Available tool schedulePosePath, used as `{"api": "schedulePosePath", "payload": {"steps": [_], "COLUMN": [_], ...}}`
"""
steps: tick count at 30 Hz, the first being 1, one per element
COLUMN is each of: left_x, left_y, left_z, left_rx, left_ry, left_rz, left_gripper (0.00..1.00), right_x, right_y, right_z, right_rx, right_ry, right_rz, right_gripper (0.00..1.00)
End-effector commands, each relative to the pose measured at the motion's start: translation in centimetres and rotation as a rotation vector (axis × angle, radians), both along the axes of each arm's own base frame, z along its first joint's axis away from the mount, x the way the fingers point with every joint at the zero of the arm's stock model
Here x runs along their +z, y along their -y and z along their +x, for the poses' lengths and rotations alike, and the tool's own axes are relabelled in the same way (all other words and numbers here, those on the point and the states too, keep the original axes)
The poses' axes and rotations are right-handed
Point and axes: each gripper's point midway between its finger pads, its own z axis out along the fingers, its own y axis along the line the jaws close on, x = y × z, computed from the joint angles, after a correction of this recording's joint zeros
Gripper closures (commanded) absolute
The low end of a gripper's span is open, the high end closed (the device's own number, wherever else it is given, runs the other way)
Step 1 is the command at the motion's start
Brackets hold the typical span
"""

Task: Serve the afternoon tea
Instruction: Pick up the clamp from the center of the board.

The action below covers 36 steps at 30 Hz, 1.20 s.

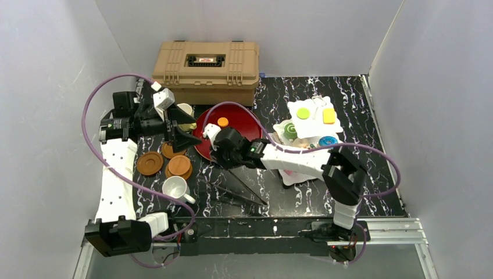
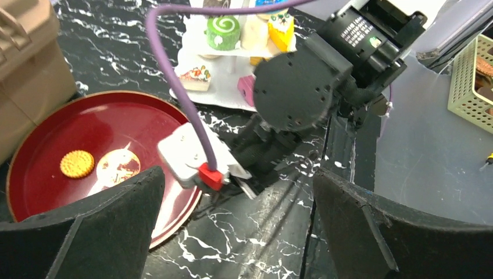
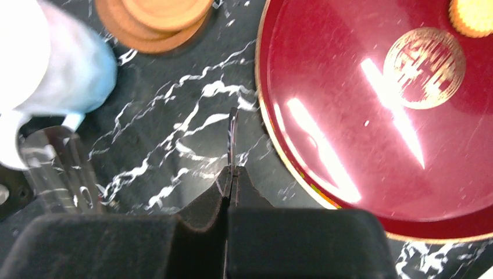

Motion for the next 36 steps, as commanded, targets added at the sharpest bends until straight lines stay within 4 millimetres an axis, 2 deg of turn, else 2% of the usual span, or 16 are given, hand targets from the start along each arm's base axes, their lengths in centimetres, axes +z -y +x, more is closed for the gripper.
{"api": "schedulePosePath", "payload": {"steps": [1,5,9,14,20,24,26,31,33,35,36], "left_x": [-3.0,-3.8,-4.4,-4.7,-4.0,-3.1,-2.6,-1.9,-2.2,-2.5,-2.6], "left_y": [-0.3,-0.5,-0.4,0.8,1.2,1.5,1.8,2.1,2.5,2.4,2.4], "left_z": [-0.3,-0.9,-1.5,-3.8,-4.9,-5.4,-5.9,-5.9,-6.4,-6.3,-6.3], "left_rx": [-0.019,-0.033,-0.062,-0.177,-0.245,-0.254,-0.265,-0.26,-0.293,-0.297,-0.299], "left_ry": [-0.07,-0.08,-0.088,-0.107,-0.154,-0.152,-0.134,-0.145,-0.152,-0.151,-0.15], "left_rz": [0.037,0.071,0.069,0.081,0.073,0.074,0.07,0.051,0.065,0.082,0.087], "left_gripper": [0.05,0.08,0.14,0.22,0.37,0.39,0.45,0.52,0.63,0.8,0.85], "right_x": [0.6,1.1,5.5,11.8,16.6,18.7,19.6,20.7,21.3,21.7,21.9], "right_y": [-1.7,-1.5,-0.2,0.3,0.7,0.8,0.6,-0.5,-0.6,-0.6,-0.6], "right_z": [3.2,2.2,1.2,-0.5,-2.9,-4.0,-4.1,-4.2,-4.1,-4.2,-4.3], "right_rx": [0.07,0.12,0.135,0.21,0.315,0.354,0.36,0.39,0.395,0.402,0.41], "right_ry": [-0.003,-0.039,0.023,0.085,0.088,0.076,0.076,0.063,0.074,0.08,0.078], "right_rz": [0.024,0.061,0.173,0.317,0.408,0.462,0.483,0.496,0.503,0.511,0.512], "right_gripper": [0.99,0.99,0.99,0.99,0.99,0.99,0.99,0.99,0.99,0.99,0.99]}}
